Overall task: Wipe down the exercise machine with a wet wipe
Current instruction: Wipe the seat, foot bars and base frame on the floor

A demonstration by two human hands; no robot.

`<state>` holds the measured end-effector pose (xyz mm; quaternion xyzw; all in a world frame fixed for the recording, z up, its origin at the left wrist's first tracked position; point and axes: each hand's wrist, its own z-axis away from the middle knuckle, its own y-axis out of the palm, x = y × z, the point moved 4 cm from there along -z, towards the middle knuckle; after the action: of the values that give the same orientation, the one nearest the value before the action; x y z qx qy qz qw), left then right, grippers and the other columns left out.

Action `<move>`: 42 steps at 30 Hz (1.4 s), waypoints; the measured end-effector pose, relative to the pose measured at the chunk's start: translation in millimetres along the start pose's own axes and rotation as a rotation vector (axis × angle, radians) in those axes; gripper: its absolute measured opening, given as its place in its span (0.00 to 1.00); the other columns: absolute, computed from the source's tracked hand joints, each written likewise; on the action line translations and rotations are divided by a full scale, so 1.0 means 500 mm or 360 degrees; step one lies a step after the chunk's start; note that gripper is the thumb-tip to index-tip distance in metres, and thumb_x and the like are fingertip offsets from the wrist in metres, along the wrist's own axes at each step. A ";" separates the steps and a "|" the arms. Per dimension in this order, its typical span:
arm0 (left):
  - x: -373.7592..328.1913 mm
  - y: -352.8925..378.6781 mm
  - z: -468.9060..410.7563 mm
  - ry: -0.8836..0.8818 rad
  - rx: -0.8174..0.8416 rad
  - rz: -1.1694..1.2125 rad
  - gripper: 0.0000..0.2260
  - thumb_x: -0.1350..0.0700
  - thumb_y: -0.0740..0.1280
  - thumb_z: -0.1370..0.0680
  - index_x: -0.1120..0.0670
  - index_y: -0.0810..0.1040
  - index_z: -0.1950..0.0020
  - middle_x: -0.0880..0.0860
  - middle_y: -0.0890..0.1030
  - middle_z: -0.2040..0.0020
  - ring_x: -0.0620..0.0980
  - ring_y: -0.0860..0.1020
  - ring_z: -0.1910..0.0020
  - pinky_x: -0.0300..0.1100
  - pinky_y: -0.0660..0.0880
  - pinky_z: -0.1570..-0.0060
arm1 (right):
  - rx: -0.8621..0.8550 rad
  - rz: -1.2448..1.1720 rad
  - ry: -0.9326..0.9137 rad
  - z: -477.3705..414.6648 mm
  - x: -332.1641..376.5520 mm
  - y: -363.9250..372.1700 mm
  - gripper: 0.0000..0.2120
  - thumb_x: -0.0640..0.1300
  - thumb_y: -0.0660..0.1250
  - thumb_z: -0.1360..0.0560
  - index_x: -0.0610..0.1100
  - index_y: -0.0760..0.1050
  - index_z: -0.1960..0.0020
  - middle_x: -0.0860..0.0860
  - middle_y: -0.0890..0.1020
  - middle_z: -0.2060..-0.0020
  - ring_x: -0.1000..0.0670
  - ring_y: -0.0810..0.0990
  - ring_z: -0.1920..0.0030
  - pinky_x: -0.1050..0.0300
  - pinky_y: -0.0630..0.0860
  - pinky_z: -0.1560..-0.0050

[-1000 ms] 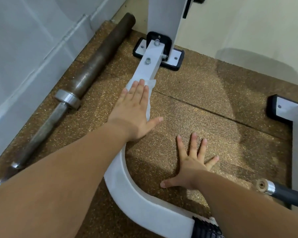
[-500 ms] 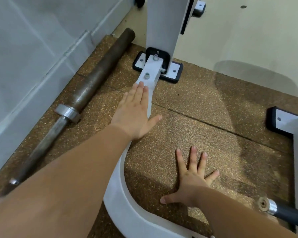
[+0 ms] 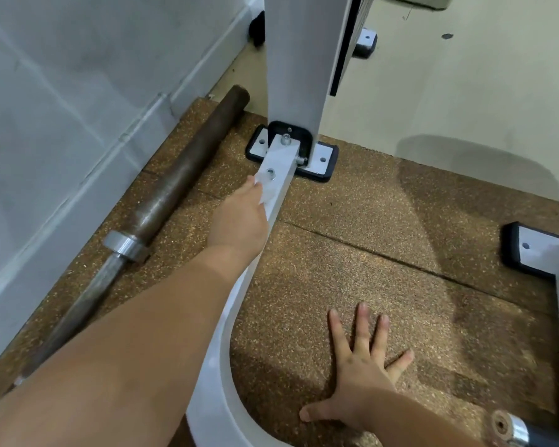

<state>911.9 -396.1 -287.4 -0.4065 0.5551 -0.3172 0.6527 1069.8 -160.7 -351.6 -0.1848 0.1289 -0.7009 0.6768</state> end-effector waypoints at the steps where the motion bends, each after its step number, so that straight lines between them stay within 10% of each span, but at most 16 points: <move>1: 0.001 -0.007 -0.006 -0.0031 -0.0086 0.0070 0.19 0.61 0.58 0.16 0.59 0.71 0.25 0.56 0.70 0.23 0.57 0.70 0.26 0.48 0.65 0.27 | 0.0006 -0.0003 0.0002 0.000 0.000 0.000 0.77 0.78 0.76 0.47 0.63 0.12 0.32 0.50 0.08 0.38 0.35 0.11 0.35 0.15 0.32 0.35; 5: -0.065 -0.041 -0.054 -0.0070 -0.0342 0.0212 0.19 0.60 0.57 0.15 0.59 0.69 0.24 0.57 0.72 0.25 0.57 0.71 0.27 0.49 0.67 0.29 | 0.0030 -0.0016 0.0015 0.002 0.002 -0.001 0.77 0.77 0.76 0.47 0.63 0.12 0.33 0.51 0.08 0.39 0.35 0.11 0.35 0.15 0.31 0.35; 10: -0.118 0.035 -0.118 0.0241 0.0364 -0.0731 0.34 0.41 0.52 0.15 0.60 0.47 0.17 0.60 0.48 0.17 0.58 0.50 0.18 0.54 0.53 0.20 | 0.0029 -0.0032 0.0029 0.003 0.003 -0.004 0.77 0.76 0.77 0.46 0.63 0.12 0.32 0.51 0.08 0.40 0.35 0.12 0.34 0.16 0.31 0.35; 14: -0.101 0.049 -0.121 0.0323 0.0405 -0.1069 0.44 0.33 0.55 0.19 0.61 0.39 0.18 0.62 0.41 0.17 0.60 0.45 0.18 0.56 0.48 0.20 | 0.0040 -0.0022 0.0040 0.003 0.003 -0.006 0.77 0.77 0.76 0.46 0.63 0.12 0.33 0.50 0.08 0.40 0.35 0.12 0.34 0.16 0.32 0.35; 26: -0.100 0.096 -0.064 0.0796 0.0591 -0.2426 0.40 0.32 0.50 0.20 0.59 0.53 0.18 0.67 0.49 0.19 0.72 0.37 0.21 0.71 0.34 0.28 | -0.0019 -0.0046 -0.0054 -0.002 -0.004 0.001 0.77 0.77 0.77 0.46 0.64 0.12 0.33 0.50 0.09 0.37 0.35 0.11 0.35 0.16 0.28 0.37; 42: 0.013 0.023 0.211 0.0482 0.0645 -0.1179 0.38 0.34 0.45 0.18 0.58 0.42 0.17 0.51 0.34 0.18 0.57 0.30 0.21 0.57 0.37 0.21 | -0.0170 0.0011 -0.0034 -0.005 -0.003 0.006 0.77 0.80 0.75 0.49 0.64 0.13 0.31 0.50 0.09 0.37 0.35 0.11 0.35 0.15 0.31 0.36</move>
<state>1016.4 -377.6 -294.9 -0.3908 0.3879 -0.6878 0.4731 1071.4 -159.6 -355.0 -0.2277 0.1597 -0.6887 0.6696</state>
